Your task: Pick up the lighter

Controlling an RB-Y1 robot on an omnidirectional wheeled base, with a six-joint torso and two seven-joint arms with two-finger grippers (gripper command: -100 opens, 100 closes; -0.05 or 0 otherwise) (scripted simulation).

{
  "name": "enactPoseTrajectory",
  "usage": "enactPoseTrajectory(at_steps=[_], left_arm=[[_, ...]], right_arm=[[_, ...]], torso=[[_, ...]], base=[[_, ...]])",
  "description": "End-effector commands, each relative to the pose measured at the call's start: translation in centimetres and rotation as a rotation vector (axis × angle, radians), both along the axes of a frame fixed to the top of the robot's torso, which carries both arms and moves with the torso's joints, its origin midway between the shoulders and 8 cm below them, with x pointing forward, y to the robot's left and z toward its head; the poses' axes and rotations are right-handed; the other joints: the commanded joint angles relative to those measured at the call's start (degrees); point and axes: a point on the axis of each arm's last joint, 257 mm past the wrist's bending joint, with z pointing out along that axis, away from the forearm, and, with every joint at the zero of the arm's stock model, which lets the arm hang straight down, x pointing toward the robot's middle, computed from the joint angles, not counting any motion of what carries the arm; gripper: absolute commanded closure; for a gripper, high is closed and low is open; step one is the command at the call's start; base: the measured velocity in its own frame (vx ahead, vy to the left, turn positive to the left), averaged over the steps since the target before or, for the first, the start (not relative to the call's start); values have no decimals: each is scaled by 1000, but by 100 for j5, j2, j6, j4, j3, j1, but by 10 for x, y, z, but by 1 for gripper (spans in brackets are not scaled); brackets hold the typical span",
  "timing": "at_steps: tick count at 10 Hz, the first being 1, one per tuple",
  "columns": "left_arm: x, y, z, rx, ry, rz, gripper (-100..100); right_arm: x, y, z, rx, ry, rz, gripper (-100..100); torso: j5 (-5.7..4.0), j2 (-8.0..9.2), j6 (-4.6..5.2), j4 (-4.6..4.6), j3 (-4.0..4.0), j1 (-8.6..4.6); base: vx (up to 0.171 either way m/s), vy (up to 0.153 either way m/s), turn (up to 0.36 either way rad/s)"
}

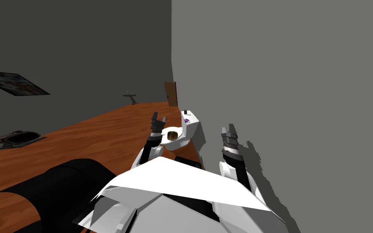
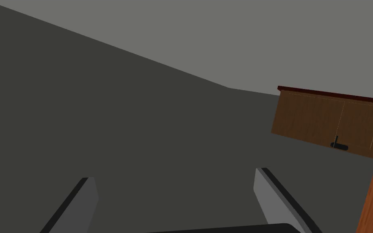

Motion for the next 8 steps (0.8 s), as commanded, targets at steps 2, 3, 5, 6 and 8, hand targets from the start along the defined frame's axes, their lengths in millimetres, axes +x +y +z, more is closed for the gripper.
enactPoseTrajectory(at_steps=[2, 3, 5, 6, 8], left_arm=[[5, -6, -5, 55, 19, -19, -100], [8, -8, -8, 82, 29, -25, -100], [15, -12, -17, 136, 52, -30, -100], [19, -14, -22, 163, 64, -30, -100], [28, -15, -33, 216, 89, -23, -100]], right_arm=[[0, 0, 0, 0, 0, 0, 0], [0, 0, 0, 0, 0, 0, 0], [0, 0, 0, 0, 0, 0, 0], [0, 0, 0, 0, 0, 0, 0], [0, 0, 0, 0, 0, 0, 0]], torso=[[0, 0, 1, 0, 0, 1], [1, -1, 1, 0, 0, 3], [1, -2, 1, 0, -1, 6], [2, -2, 1, -1, -1, 6], [2, -3, 1, -1, -2, 7]], base=[[1, 3, -41], [3, 7, -59], [4, 11, -81], [4, 13, -101], [3, 15, -108]])
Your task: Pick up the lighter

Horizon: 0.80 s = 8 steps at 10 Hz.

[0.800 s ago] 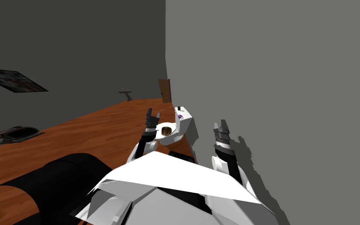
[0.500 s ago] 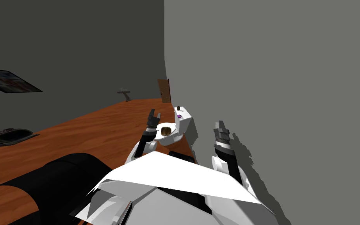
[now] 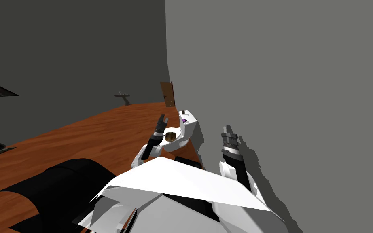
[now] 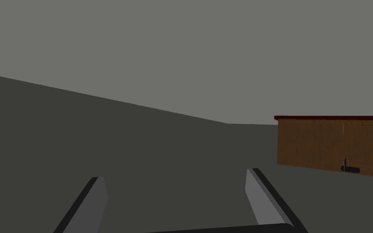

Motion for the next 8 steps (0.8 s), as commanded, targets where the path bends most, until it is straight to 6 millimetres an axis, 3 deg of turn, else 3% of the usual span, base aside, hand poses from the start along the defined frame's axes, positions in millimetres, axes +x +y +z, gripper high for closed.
enactPoseTrajectory(at_steps=[1, 8], left_arm=[[7, 0, -9, 46, 18, 9, -100], [43, 3, -59, 252, 102, 71, -100]], right_arm=[[0, 0, 0, 0, 0, 0, 0], [0, 0, 0, 0, 0, 0, 0]], torso=[[0, 0, 0, 0, 0, 0], [0, -2, -1, 0, -1, 2]], base=[[3, 17, -142], [4, 21, -145]])
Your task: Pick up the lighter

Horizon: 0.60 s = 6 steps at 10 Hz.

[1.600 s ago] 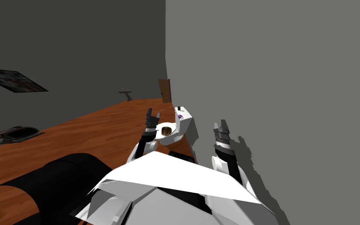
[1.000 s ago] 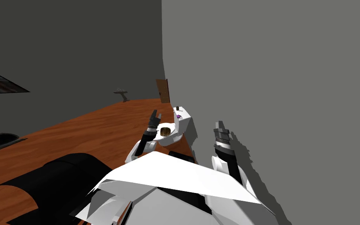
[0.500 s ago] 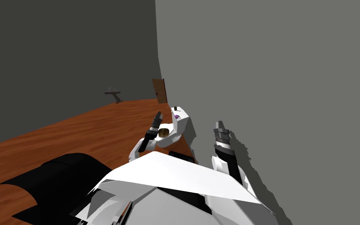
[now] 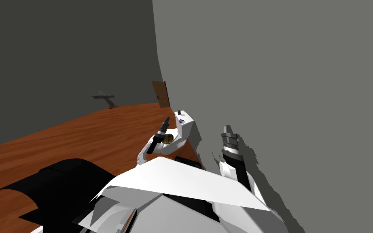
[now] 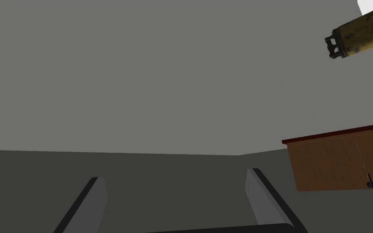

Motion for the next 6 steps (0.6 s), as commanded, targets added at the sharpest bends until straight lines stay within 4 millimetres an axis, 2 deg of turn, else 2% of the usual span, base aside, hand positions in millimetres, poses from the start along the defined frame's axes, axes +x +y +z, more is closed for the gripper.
enactPoseTrajectory(at_steps=[1, 6], left_arm=[[8, 3, -12, 55, 17, 17, -100], [26, 8, -39, 160, 60, 50, -100]], right_arm=[[0, 0, 0, 0, 0, 0, 0], [0, 0, 0, 0, 0, 0, 0]], torso=[[0, 0, 0, 0, 0, 0], [-1, 2, -1, 0, 1, -3]], base=[[4, 27, -190], [1, 18, -123]])
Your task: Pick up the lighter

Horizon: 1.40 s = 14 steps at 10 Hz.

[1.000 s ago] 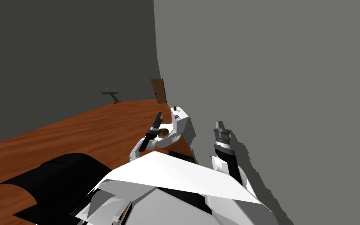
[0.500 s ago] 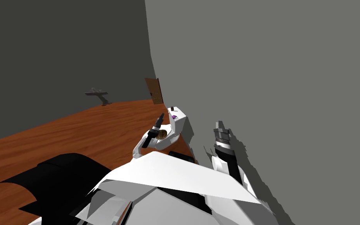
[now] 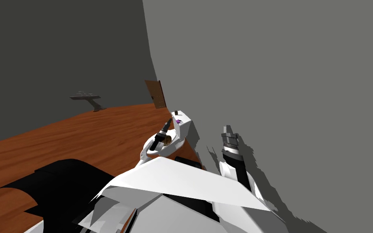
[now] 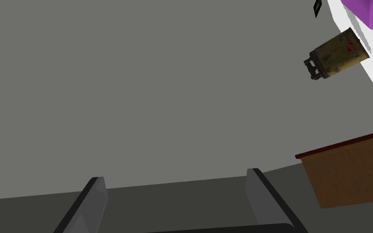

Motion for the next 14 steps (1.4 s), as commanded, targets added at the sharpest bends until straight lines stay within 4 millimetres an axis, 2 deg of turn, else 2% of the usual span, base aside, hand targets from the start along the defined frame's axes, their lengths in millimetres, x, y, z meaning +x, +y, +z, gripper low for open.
enactPoseTrajectory(at_steps=[1, 5, 14], left_arm=[[6, 3, -11, 43, 17, 13, -100], [28, 14, -42, 196, 65, 52, -100], [61, 49, -100, 460, 169, 119, -100]], right_arm=[[0, 0, 0, 0, 0, 0, 0], [0, 0, 0, 0, 0, 0, 0], [0, 0, 0, 0, 0, 0, 0]], torso=[[0, 0, 0, 0, 0, 0], [1, -2, 1, 0, -1, 3], [0, 0, -1, 0, 0, -1]], base=[[2, 16, -118], [0, 24, -192], [-2, 21, -134]])
